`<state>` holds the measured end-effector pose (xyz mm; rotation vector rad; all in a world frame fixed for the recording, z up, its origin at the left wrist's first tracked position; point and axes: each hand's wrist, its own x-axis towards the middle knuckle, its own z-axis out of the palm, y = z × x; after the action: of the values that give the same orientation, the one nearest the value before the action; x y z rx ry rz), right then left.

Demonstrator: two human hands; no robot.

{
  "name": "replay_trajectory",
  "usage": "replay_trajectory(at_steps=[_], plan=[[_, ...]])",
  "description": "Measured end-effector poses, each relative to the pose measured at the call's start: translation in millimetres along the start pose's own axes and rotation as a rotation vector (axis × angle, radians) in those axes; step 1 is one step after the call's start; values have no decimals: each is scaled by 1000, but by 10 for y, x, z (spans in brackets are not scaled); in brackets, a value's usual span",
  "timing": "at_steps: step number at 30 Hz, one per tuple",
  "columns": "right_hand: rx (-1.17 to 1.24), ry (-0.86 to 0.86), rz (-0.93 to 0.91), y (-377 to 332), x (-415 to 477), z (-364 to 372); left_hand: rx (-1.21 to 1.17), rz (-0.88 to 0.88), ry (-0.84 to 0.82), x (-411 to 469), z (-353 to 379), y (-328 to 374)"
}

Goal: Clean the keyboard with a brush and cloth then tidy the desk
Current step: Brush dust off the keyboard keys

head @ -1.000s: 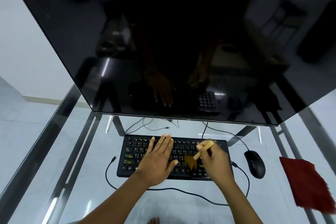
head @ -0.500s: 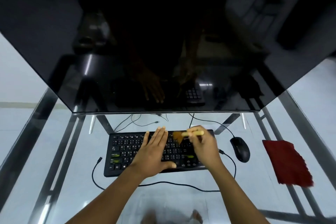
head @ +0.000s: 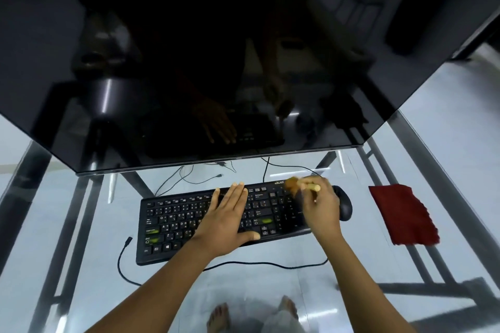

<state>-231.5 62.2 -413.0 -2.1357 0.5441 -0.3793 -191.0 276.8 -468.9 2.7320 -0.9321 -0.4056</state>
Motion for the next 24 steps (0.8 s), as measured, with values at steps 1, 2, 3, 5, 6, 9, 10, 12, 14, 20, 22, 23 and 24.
replay_trajectory(at_steps=[1, 2, 3, 5, 6, 9, 10, 12, 14, 20, 22, 23, 24], plan=[[12, 62, 6, 24, 1, -36, 4, 3, -4, 12, 7, 20], [68, 63, 7, 57, -16, -56, 6, 5, -5, 23, 10, 37], [56, -1, 17, 88, -24, -67, 6, 8, -7, 33, 10, 51], [36, -156, -1, 118, -57, -34, 4, 12, -8, 49, 16, 66], [20, -162, 6, 148, -65, -42, 4, 14, -7, 62, 21, 82], [19, 20, -5, 134, -48, -117, 7, 6, -16, 81, 21, 110], [28, 14, 1, 145, -53, -148, 11, 1, -17, 86, 23, 113], [-15, -141, -42, 169, -73, -157, 20, -8, -28, 76, 32, 110], [-29, -168, -28, 187, -106, -161, 13, -17, -31, 72, 46, 106], [37, -99, -19, 242, -139, -272, 21, 4, -34, 66, 55, 71], [3, -162, -20, 273, -177, -265, 33, 10, -37, 59, 73, 46], [-3, -118, -19, 302, -168, -275, 27, 11, -34, 63, 78, 38], [-10, -29, -21, 312, -148, -303, 19, 13, -32, 68, 83, 35]])
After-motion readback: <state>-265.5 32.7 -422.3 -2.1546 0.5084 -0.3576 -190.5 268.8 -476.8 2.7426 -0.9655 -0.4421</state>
